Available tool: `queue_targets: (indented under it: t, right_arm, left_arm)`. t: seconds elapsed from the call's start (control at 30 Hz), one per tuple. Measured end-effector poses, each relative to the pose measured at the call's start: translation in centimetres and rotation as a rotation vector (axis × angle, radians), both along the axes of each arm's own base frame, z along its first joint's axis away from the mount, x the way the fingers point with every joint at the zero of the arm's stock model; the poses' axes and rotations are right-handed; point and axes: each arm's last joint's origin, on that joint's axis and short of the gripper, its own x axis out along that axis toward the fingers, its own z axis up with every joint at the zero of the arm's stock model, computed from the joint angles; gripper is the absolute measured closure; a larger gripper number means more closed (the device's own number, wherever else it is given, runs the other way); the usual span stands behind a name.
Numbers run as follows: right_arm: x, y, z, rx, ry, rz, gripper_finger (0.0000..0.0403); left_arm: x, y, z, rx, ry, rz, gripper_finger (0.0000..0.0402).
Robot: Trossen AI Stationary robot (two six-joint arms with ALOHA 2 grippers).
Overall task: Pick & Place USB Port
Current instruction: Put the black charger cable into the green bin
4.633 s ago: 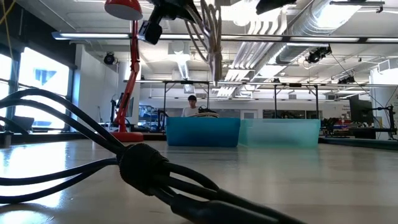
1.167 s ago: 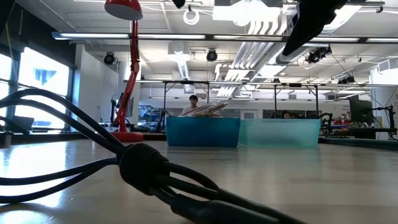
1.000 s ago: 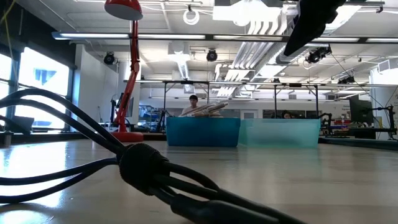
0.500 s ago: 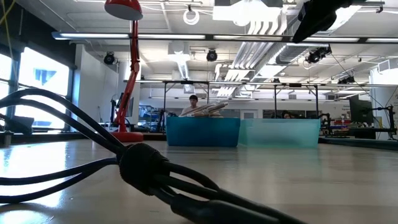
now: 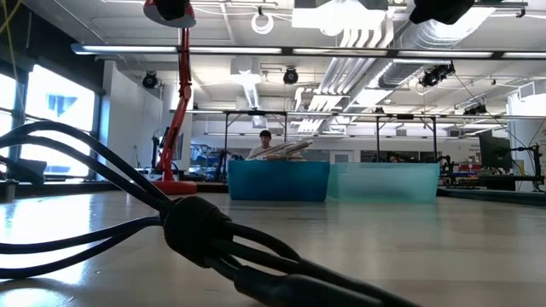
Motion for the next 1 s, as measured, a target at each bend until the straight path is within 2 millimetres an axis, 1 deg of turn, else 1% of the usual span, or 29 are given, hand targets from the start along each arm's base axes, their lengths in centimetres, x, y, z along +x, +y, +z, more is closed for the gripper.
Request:
queue_targets:
  t: [0.13, 0.33, 0.47, 0.67, 1.0]
  right_arm:
    - [-0.2, 0.6, 0.1, -0.003, -0.021, 0.012, 0.0222]
    - [-0.7, 1.6, 0.1, 0.001, -0.029, 0.053, 0.0222]
    - [-1.2, 2.4, 0.1, 0.016, -0.03, 0.071, 0.0222]
    - [-2.1, 3.7, 0.2, 0.009, -0.044, 0.1, 0.0222]
    - [-3.2, 5.1, 0.2, -0.001, -0.068, 0.124, 0.0222]
  left_arm:
    - [0.1, -0.2, -0.3, -0.044, 0.032, 0.021, 0.0229]
    - [0.2, -0.4, -0.7, -0.063, 0.054, 0.018, 0.0229]
    - [0.4, -0.6, -1.5, -0.094, 0.091, 0.013, 0.0229]
    - [0.8, -0.8, -2.4, -0.07, 0.086, 0.013, 0.0229]
    - [0.8, -0.6, -2.4, -0.001, 0.049, 0.03, 0.0229]
